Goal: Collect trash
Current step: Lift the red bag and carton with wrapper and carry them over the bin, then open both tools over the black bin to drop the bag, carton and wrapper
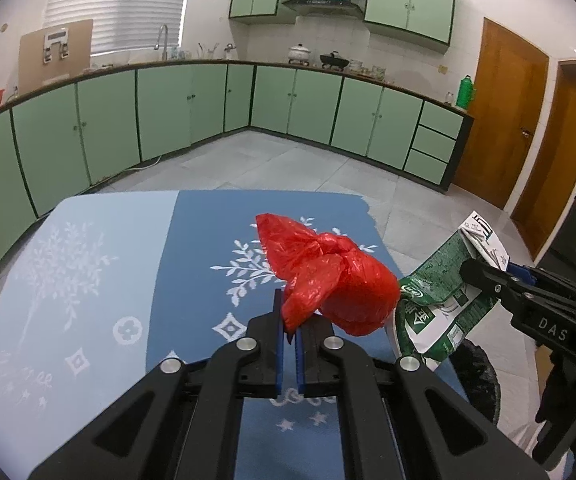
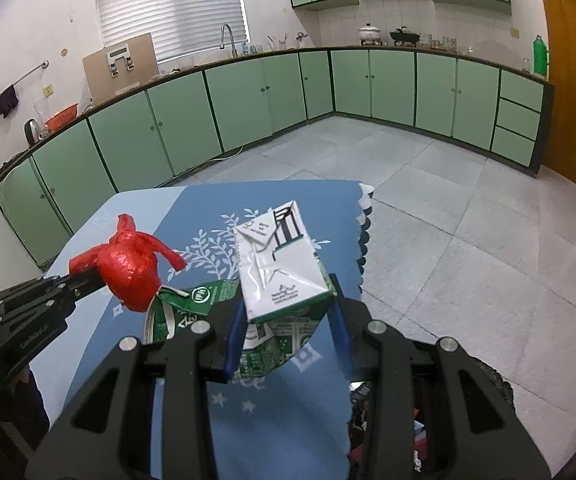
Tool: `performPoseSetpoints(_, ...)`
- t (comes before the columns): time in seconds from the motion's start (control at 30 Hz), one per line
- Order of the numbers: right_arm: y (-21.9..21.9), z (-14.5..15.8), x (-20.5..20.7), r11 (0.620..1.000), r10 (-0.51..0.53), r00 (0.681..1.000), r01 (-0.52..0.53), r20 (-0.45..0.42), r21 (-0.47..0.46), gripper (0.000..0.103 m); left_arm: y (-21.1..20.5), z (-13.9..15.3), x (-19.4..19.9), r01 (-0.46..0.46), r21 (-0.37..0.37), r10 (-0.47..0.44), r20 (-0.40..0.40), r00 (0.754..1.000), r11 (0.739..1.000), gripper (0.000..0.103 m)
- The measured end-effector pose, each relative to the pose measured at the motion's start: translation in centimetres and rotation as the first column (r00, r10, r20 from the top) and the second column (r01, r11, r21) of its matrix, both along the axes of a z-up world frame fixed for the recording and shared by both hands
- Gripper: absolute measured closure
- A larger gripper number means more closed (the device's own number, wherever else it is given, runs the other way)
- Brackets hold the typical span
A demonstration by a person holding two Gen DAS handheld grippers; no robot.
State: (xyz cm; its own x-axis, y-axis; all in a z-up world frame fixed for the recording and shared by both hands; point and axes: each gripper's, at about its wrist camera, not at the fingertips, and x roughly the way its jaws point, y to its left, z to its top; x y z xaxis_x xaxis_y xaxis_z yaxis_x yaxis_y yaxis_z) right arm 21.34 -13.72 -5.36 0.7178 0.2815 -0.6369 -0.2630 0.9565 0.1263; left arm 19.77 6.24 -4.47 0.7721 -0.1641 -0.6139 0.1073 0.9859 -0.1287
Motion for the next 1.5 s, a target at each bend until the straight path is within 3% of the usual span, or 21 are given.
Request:
performPoseSetpoints(0.5,-7.2,2.1,-6.0,0.995,-0.102,0.994,0.102,0.046,-0.015,0.068,-7.4,2.0,-3.7,0.144,0.007,-0.144,0.04,0.989,0.99,0.099)
performPoseSetpoints(1.1,-18.0,-0.1,-11.1,0.949,-0.31,0.95,0.311,0.038,-0.05,0.068,-18.3,0.0,-4.8,0.346,0.017,-0.346,0.017,0.938,0.938,0.099)
performPoseSetpoints(1.5,-20.7,-2.0,-12.0,0.925,-0.376,0.927,0.376,0.015,-0.058,0.068,-23.0,-1.8,-3.9,0.411,0.051,-0.411,-0.021,0.912,0.91,0.099)
